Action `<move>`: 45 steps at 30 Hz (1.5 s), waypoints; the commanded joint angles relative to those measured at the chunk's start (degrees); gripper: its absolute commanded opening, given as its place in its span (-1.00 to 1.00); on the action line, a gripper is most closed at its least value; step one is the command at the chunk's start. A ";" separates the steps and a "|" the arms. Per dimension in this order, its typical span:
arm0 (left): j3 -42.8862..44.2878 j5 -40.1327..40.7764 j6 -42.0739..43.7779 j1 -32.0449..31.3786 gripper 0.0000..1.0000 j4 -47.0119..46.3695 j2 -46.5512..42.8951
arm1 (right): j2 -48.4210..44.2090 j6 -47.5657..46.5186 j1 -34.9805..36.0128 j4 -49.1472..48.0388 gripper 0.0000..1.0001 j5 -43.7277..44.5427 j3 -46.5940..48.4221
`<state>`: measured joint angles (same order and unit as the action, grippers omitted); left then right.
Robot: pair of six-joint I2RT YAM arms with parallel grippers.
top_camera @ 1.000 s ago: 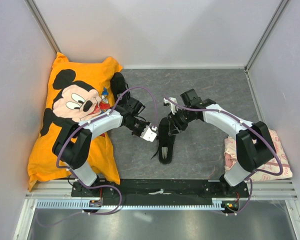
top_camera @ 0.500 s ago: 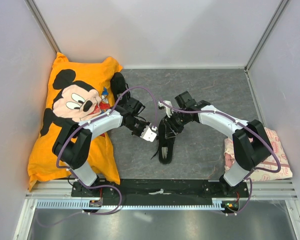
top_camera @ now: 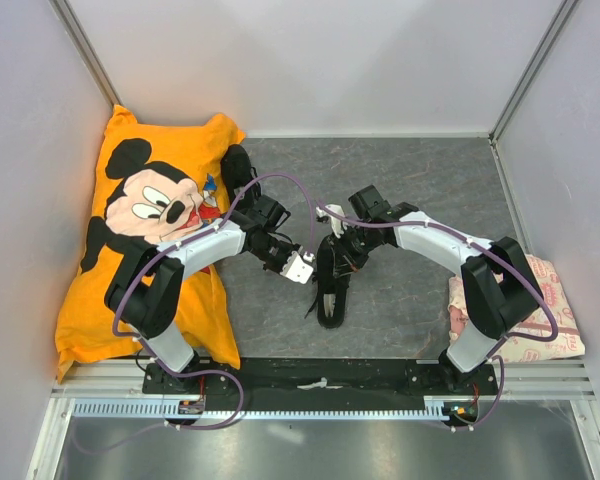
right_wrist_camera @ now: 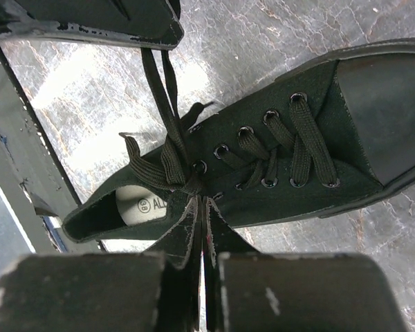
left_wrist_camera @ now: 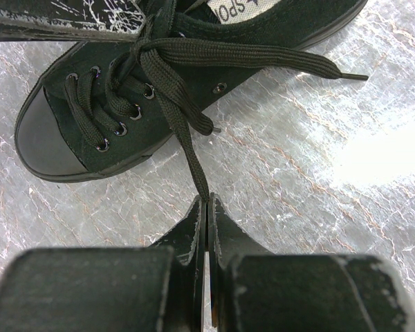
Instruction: Tie the shoes
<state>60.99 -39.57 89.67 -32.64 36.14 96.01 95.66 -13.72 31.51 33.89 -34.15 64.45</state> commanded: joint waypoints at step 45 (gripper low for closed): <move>0.71 -2.44 1.39 1.27 -0.97 1.30 0.85 | -4.43 -6.50 -5.49 6.54 -1.00 1.37 -1.43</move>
<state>60.77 -40.25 89.71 -31.92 36.29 96.03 92.49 -19.31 26.02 39.94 -31.16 62.13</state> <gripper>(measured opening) 0.028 0.007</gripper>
